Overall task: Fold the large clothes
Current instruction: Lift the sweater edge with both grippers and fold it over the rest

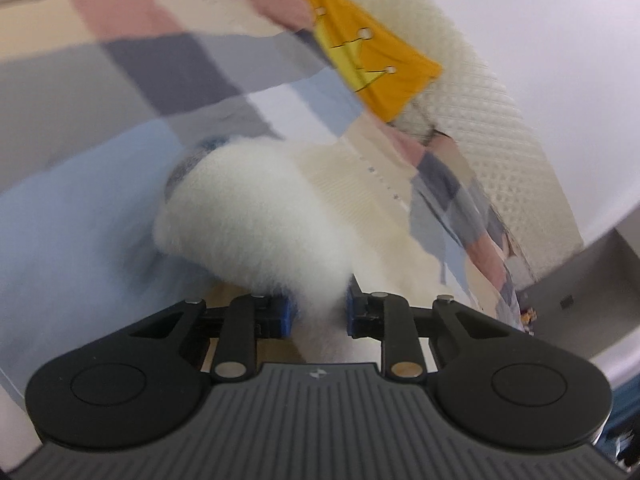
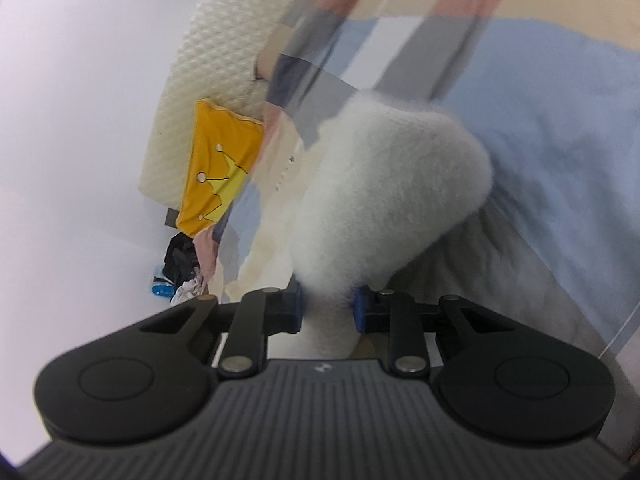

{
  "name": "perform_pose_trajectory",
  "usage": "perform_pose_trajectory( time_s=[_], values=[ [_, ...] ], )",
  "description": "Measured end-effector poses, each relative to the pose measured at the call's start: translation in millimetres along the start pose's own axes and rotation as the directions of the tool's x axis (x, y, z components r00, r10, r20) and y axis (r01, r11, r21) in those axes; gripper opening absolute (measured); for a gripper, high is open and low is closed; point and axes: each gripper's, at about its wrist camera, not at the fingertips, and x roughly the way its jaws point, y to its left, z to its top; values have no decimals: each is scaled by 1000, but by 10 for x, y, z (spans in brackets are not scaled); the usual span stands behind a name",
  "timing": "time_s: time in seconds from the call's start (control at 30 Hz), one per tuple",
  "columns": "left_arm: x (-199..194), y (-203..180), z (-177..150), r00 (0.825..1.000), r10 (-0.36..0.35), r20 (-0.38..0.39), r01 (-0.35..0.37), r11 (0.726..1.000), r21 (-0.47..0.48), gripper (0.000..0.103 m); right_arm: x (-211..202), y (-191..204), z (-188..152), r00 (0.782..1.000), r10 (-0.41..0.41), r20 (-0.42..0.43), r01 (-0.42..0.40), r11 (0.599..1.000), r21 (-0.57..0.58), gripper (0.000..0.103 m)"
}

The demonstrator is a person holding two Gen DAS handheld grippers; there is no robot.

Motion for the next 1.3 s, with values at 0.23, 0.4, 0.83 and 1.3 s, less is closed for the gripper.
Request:
perform_pose_trajectory(
  time_s=[0.23, 0.4, 0.83, 1.3],
  values=[
    [-523, -300, 37, 999, -37, 39, 34, 997, 67, 27, -319, 326, 57, 1000, 10, 24, -8, 995, -104, 26],
    [-997, -427, -2, 996, -46, 72, 38, 994, 98, 27, -633, 500, 35, 1000, 29, 2, -29, 989, -142, 26],
    [-1996, -265, -478, 996, -65, 67, 59, 995, 85, 27, -1299, 506, -198, 999, 4, -45, -13, 981, -194, 25],
    [-1670, -251, -439, 998, -8, 58, 5, 999, 49, 30, -1118, 549, -253, 997, -75, 1, 74, 979, -191, 27]
  ],
)
